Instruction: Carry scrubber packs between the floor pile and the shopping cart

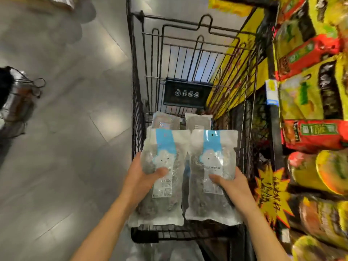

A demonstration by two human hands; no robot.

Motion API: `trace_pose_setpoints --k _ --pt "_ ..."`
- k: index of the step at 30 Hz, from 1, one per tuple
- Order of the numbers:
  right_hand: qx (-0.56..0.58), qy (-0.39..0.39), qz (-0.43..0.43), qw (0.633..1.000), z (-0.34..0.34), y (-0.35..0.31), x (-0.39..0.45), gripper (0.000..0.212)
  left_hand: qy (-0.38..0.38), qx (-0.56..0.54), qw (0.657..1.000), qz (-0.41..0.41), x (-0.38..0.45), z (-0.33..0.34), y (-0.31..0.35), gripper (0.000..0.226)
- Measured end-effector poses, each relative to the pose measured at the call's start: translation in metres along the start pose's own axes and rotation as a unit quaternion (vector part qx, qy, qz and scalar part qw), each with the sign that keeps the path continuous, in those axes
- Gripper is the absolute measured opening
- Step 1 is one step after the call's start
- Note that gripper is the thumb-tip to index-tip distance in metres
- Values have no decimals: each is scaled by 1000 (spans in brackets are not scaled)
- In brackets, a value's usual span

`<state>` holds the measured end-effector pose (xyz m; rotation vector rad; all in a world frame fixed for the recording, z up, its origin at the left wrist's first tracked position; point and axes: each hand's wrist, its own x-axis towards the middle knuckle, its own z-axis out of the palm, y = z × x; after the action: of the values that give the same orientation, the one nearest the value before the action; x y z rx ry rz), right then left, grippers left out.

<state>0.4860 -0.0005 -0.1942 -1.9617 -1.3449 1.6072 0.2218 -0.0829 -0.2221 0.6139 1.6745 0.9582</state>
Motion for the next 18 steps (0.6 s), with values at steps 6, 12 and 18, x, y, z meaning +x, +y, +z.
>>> trace_pose_setpoints --k 6,12,18 --pt "-44 -24 30 998 16 66 55 35 13 -6 999 -34 13 10 -43 63" --pt "-125 -35 135 982 41 152 116 58 14 -6 998 -58 8 26 -59 63" --pt "-173 -15 174 969 56 180 145 65 23 2 996 -82 10 46 -74 68"
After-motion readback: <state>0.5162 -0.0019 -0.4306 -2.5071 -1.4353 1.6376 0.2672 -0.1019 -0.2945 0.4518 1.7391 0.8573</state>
